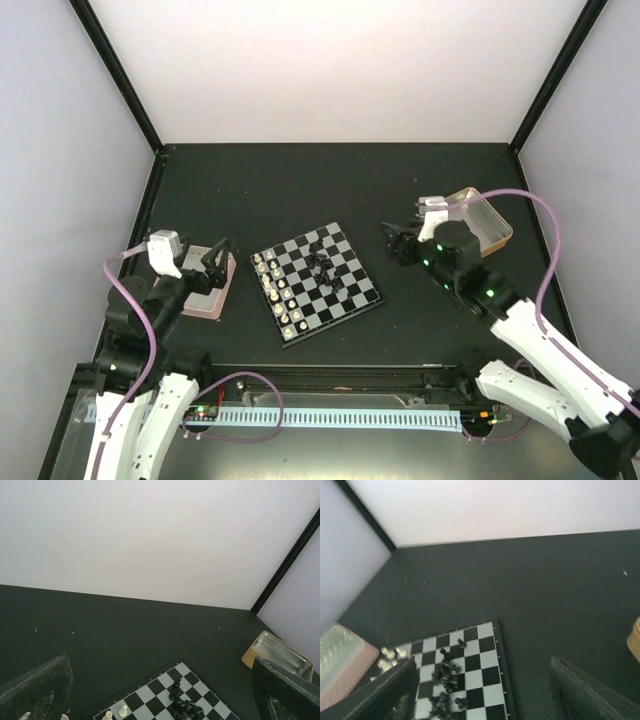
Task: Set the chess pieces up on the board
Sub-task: Adjust the chess piece on the chessboard, then pick up the chess piece from the chessboard.
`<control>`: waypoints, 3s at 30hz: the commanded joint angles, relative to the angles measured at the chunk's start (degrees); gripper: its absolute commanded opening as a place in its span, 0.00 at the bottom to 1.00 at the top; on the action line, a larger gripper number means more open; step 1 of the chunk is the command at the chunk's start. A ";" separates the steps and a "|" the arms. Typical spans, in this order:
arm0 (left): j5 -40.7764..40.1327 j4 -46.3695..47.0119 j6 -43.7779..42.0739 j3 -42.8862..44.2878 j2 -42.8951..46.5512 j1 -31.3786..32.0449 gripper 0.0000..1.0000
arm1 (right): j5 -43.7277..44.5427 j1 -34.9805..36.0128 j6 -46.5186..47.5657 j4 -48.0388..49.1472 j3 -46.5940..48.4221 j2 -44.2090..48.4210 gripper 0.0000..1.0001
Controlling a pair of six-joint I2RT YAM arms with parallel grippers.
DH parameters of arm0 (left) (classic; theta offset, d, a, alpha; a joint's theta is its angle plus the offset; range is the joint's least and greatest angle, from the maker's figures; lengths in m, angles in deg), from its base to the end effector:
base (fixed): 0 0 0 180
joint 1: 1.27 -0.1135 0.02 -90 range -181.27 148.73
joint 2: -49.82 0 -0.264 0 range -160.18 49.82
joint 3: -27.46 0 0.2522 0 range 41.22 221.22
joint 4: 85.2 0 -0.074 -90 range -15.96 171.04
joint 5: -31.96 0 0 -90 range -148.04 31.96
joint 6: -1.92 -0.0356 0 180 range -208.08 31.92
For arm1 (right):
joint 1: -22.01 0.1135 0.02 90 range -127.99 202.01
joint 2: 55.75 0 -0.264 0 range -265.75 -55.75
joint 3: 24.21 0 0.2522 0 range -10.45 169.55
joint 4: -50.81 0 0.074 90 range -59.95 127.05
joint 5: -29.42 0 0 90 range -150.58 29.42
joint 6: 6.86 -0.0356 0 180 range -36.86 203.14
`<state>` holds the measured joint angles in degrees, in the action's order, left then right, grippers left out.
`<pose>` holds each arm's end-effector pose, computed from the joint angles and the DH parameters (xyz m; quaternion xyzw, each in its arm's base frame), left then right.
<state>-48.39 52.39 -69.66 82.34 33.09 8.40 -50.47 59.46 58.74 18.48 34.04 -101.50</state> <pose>0.0722 -0.0184 0.3372 0.0013 0.7325 -0.2243 0.6427 0.1503 0.1073 0.3202 -0.0423 0.8156 0.2324 0.5282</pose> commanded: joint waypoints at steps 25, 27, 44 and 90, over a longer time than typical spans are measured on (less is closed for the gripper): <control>8.28 0.43 -1.20 -5.98 4.39 -0.18 0.99 | -7.42 5.10 2.95 -13.30 39.34 -65.57 0.36; 7.57 0.19 -1.19 -6.04 4.34 -0.16 0.99 | -6.68 5.28 3.33 -13.94 40.84 -67.78 0.35; 6.75 -0.17 -0.24 -6.49 3.62 -0.14 0.99 | -4.53 5.68 4.99 -15.11 48.93 -77.78 0.22; 6.12 -0.81 -0.45 -6.24 0.92 -0.16 0.99 | -8.46 5.65 3.83 -15.23 29.60 -53.13 0.38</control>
<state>-42.14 51.87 -70.04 75.76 34.58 8.38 -56.76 64.90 62.45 3.99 68.29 -157.87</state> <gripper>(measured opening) 0.989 0.379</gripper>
